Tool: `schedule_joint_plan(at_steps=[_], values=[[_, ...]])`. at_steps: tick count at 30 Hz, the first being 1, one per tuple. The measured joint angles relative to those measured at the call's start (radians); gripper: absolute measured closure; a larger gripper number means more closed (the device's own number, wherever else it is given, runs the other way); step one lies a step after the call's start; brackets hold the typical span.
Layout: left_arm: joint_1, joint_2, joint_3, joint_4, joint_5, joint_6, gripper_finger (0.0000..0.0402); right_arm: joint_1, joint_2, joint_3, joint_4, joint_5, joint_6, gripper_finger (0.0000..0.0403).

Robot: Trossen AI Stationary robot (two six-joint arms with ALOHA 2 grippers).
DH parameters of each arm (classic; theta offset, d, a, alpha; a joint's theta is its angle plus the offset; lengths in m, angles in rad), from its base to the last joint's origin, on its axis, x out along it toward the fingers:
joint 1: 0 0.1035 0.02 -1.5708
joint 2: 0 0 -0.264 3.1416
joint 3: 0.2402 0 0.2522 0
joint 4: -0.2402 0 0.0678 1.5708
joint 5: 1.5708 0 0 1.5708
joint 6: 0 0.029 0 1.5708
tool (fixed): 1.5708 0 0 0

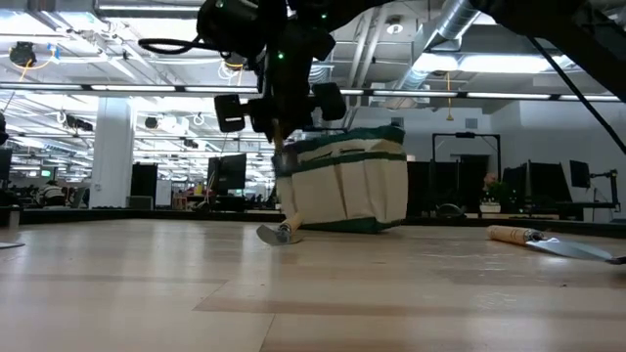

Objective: Pick & Place Garden tools in Gardening bag
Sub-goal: Put the brown trowel into the gardening bag

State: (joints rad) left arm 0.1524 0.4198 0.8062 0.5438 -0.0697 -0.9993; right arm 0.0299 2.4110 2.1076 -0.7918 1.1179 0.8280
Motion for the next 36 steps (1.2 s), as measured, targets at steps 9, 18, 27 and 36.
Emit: schedule_joint_plan(at_steps=[9, 18, 27, 36], values=[[0.0, 0.0, 0.0, -0.002, 0.0, 0.0, 0.0243, 0.002, -0.003, -0.001, -0.046, 0.003, 0.0, 0.0245], [0.0, 0.0, 0.0, -0.004, 0.0, 0.001, 0.0243, 0.01, -0.02, 0.034, -0.09, 0.014, -0.027, 0.0191], [0.0, 0.0, 0.0, -0.004, 0.0, 0.027, 0.0243, 0.007, -0.018, 0.123, -0.176, 0.012, -0.065, 0.0161], [0.0, 0.0, 0.0, -0.004, 0.0, 0.027, 0.0243, 0.007, -0.037, 0.241, -0.121, 0.004, -0.265, 0.0164]])
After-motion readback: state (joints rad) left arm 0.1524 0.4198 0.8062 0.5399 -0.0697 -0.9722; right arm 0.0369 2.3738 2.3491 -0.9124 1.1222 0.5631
